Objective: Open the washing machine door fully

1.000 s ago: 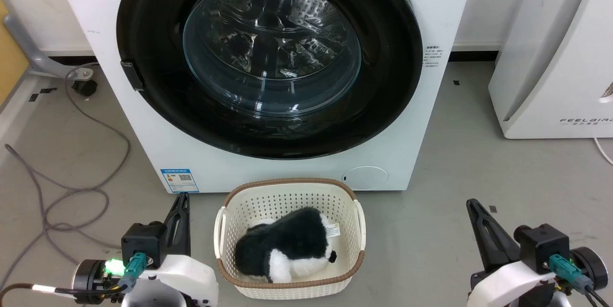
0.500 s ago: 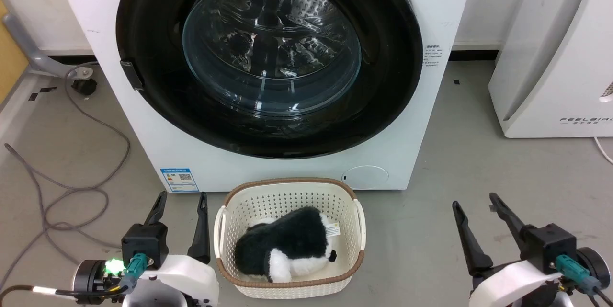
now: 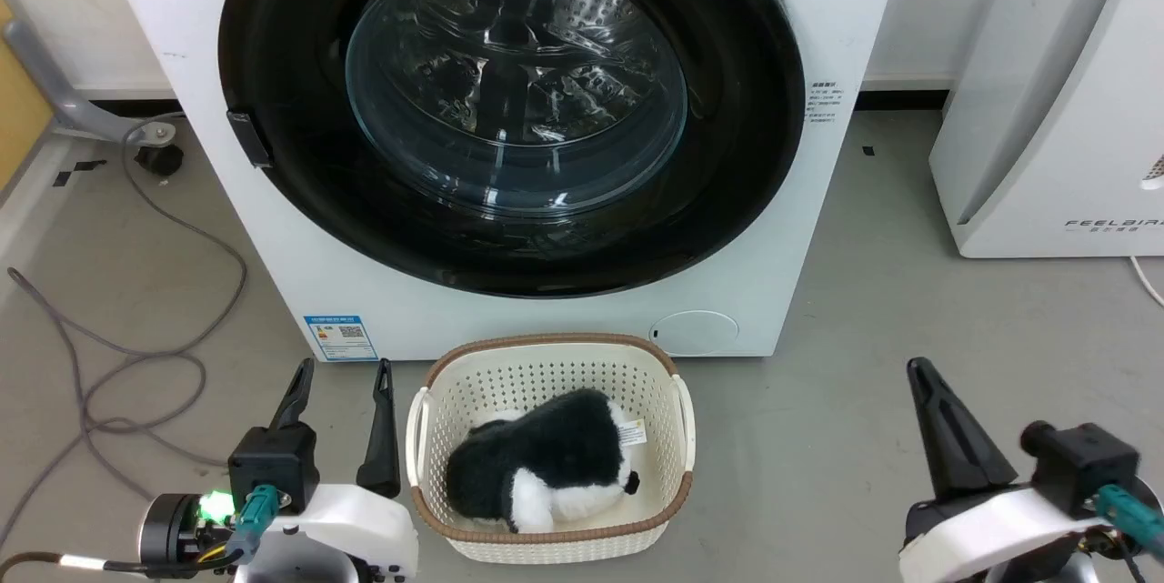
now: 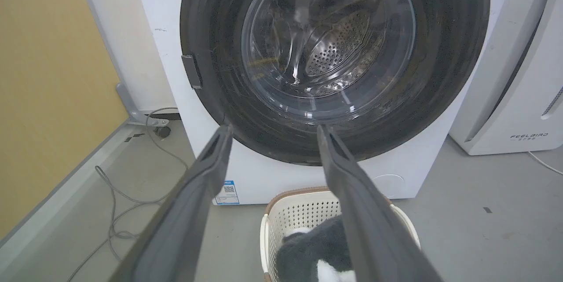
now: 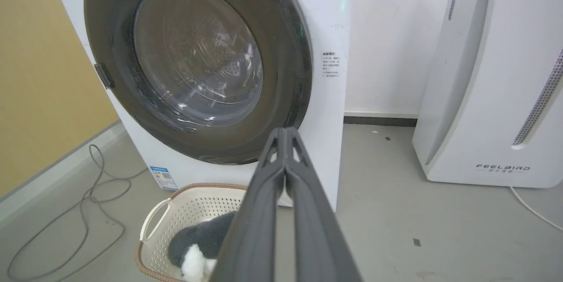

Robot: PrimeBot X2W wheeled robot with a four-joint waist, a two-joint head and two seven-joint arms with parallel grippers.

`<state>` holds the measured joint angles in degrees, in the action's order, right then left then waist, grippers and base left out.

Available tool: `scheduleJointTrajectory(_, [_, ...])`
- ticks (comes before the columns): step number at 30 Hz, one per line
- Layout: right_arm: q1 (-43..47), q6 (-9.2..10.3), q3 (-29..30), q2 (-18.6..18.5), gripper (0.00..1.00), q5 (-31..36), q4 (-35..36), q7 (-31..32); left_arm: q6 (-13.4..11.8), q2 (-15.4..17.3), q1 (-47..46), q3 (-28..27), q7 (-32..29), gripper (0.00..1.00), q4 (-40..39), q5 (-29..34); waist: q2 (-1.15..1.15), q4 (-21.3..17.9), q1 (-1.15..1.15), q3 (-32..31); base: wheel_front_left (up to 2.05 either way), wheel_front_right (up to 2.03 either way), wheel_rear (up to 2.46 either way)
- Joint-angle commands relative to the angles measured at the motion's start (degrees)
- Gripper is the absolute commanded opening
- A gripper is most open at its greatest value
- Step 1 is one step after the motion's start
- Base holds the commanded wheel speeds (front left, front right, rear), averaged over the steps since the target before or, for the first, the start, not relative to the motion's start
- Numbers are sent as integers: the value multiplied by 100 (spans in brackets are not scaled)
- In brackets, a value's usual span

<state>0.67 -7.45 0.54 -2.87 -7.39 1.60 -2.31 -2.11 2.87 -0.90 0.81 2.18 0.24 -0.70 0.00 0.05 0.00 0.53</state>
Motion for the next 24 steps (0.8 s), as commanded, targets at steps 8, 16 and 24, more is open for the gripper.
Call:
scheduleJointTrajectory(8, [-264, -1, 135, 0, 0, -1484, -194, -137, -119, 0, -101, 16, 149, 100, -58, -71, 0, 12, 0, 62, 0, 0, 0])
scheduleJointTrajectory(16, [-728, -1, 525, -20, 0, -2797, -624, 73, -192, 0, -210, 32, 245, 100, -102, -95, 0, 39, 0, 237, 0, 0, 0])
scheduleJointTrajectory(24, [-1502, -1, 842, -329, 0, -3656, -1237, 294, -231, 0, -422, 91, 341, 100, -163, -103, 0, 140, 0, 546, 0, 0, 0])
